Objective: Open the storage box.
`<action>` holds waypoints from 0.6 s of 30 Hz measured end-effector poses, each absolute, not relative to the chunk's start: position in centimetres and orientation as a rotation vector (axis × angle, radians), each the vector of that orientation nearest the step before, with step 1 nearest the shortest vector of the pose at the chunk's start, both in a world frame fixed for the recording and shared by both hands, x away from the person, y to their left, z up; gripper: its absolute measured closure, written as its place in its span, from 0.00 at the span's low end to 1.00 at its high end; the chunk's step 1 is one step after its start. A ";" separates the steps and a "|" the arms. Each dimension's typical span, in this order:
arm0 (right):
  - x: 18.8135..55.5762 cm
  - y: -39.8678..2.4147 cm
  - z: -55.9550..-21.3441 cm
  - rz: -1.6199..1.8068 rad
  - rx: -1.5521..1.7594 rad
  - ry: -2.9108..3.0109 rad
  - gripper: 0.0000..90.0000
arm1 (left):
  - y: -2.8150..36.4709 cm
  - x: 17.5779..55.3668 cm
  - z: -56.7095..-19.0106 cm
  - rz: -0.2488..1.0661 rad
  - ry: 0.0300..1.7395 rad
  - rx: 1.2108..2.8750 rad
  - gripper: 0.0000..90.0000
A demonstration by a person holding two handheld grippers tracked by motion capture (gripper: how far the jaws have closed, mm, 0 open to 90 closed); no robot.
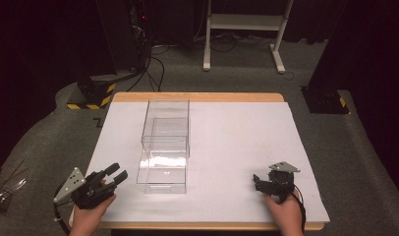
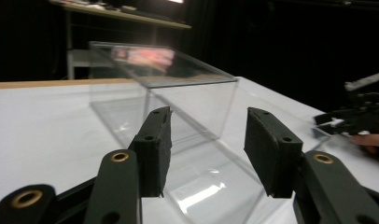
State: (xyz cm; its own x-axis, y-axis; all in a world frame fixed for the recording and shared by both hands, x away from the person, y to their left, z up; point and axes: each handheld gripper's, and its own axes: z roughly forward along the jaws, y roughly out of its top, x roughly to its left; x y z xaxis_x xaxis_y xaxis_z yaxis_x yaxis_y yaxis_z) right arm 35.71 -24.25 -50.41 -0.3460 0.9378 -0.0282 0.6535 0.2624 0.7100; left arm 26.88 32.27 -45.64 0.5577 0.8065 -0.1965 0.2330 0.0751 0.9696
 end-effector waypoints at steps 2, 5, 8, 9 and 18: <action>35.7 -24.2 -50.4 0.848 1.439 2.091 0.15 | 32.7 27.0 -45.9 0.584 0.982 1.478 0.55; 35.7 -24.2 -50.4 0.848 1.440 2.091 0.15 | 33.3 27.4 -46.5 0.636 1.043 1.497 0.53; 35.7 -24.3 -50.4 0.848 1.439 2.091 0.15 | 33.8 27.9 -47.1 0.682 1.112 1.525 0.53; 35.7 -24.2 -50.4 0.848 1.440 2.091 0.15 | 33.9 28.0 -47.4 0.702 1.131 1.539 0.52; 35.7 -24.2 -50.4 0.848 1.441 2.091 0.15 | 34.3 29.5 -49.3 0.824 1.293 1.713 0.44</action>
